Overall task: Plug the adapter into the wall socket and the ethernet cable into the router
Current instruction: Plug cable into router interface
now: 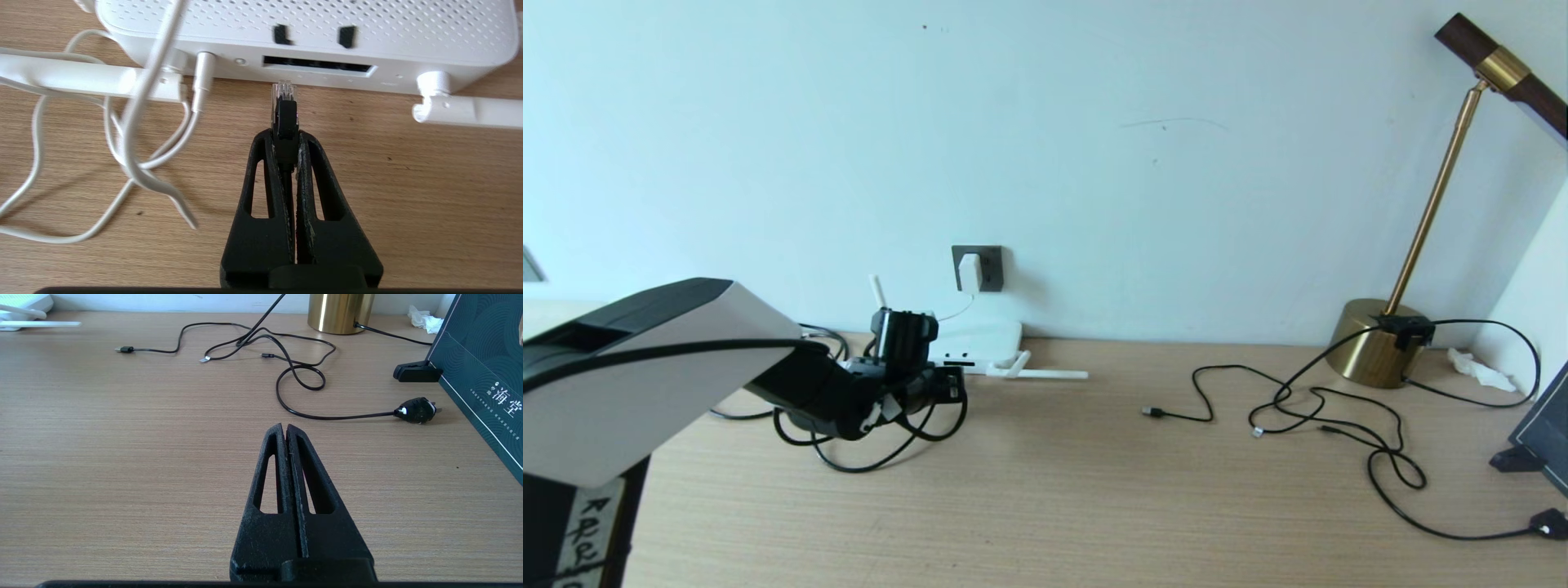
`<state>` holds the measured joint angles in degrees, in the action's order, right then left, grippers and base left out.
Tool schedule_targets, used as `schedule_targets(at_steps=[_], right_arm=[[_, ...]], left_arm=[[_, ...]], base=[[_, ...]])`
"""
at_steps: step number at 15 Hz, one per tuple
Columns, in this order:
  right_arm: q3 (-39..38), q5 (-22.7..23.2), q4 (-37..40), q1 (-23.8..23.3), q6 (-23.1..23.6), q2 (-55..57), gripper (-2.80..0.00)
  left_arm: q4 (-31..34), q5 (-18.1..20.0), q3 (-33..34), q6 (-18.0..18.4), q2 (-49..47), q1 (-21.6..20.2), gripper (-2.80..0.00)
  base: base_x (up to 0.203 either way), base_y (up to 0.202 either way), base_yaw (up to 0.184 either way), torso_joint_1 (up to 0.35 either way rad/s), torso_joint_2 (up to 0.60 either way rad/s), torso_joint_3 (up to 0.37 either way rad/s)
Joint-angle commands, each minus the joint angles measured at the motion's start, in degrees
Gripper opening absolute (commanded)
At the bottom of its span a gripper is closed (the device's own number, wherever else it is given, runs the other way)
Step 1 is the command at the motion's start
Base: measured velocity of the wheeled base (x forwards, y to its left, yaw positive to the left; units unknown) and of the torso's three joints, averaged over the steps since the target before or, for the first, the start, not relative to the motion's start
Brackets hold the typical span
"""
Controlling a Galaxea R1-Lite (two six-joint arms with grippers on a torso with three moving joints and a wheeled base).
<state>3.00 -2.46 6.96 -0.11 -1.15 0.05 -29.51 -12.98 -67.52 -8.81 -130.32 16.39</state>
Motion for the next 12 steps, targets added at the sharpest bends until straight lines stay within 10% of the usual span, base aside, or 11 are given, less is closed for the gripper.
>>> schedule_targets(at_steps=[1,12], right_arm=[[-0.01,-0.01,0.07,0.02,0.0,0.04,-2.8],[-0.01,-0.01,0.04,-0.07,0.0,0.04,-2.8]], left_arm=[[-0.19,0.05,-0.24,-0.06,-0.2,-0.93,-2.8],[-0.19,1.99,-2.56,0.02,-1.69,-1.58,-2.8]], base=[[0.0,0.0,0.0,0.0,0.0,0.0],[0.0,0.0,0.0,0.0,0.0,0.0]])
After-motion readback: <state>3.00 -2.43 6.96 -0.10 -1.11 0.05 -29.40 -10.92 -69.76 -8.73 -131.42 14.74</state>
